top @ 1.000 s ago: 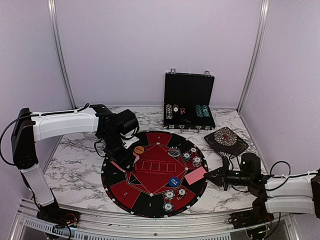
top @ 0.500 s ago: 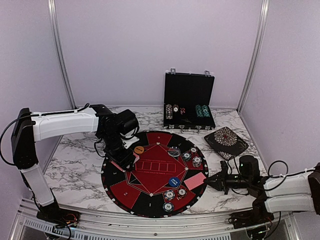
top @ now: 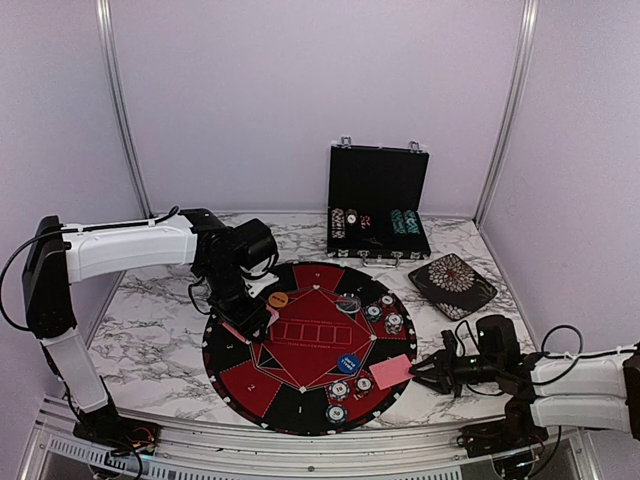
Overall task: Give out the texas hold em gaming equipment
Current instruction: Distribute the poker card in the small blind area.
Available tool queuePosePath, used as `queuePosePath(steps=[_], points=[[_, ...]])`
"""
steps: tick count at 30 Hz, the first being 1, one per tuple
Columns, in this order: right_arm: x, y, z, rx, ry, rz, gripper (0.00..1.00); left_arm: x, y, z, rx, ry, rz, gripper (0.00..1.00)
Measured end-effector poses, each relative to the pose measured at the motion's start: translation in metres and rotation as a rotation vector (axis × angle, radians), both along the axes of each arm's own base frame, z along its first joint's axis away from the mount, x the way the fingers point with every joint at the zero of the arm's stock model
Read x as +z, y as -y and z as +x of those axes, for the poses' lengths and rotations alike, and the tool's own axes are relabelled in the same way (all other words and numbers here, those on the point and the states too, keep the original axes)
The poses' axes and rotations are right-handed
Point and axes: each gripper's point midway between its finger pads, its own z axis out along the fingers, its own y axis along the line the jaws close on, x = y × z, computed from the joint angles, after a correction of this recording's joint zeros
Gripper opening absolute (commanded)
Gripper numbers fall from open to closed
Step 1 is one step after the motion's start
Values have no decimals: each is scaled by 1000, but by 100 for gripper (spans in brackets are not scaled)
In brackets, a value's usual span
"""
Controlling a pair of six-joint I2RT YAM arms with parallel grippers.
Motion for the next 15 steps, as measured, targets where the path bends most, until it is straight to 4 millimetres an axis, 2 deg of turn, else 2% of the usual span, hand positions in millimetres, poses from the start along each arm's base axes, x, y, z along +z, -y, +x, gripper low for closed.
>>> queuePosePath(steps=[5,15], points=[[3,2,2,16,15,-43,46,0,0,0,0,-3,-2,53],[8,14,9,34,36,-233,63,0,1,-1,-1,-5,-5,53]])
